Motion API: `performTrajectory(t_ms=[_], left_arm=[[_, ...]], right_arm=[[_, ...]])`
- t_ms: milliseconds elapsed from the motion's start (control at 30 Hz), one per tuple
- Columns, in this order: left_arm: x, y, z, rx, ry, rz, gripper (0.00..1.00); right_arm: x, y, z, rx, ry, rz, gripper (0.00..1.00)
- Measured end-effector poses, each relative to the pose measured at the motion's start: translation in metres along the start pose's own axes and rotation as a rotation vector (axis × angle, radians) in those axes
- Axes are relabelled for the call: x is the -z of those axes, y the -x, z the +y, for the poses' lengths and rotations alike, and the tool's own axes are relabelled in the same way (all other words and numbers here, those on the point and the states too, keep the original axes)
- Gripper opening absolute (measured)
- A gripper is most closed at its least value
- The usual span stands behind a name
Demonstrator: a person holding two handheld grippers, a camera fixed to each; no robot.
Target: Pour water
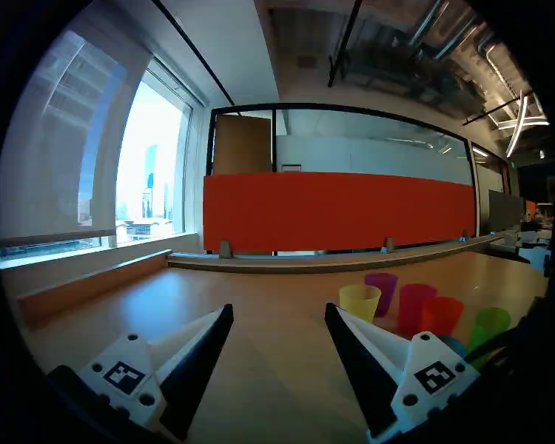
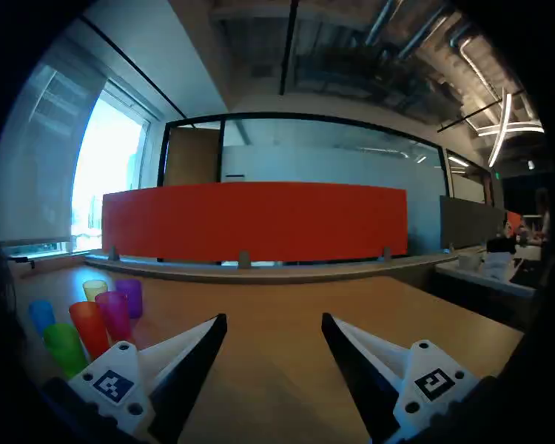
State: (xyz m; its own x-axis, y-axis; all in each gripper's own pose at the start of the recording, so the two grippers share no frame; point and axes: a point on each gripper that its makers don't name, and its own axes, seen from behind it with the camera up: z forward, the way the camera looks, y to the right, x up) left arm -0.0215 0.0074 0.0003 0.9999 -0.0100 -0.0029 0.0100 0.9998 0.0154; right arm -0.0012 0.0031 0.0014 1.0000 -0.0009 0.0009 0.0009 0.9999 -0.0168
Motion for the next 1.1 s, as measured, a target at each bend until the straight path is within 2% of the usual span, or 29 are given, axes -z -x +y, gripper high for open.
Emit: performTrajectory(t_ms=[1100], left_arm=[[-0.0017,0.0051,0.0003,0.003,0.0,0.001,0.92]], right_arm=[[0.0004,0.0001,-0.0004,0.0,0.0,0.0,0.99]])
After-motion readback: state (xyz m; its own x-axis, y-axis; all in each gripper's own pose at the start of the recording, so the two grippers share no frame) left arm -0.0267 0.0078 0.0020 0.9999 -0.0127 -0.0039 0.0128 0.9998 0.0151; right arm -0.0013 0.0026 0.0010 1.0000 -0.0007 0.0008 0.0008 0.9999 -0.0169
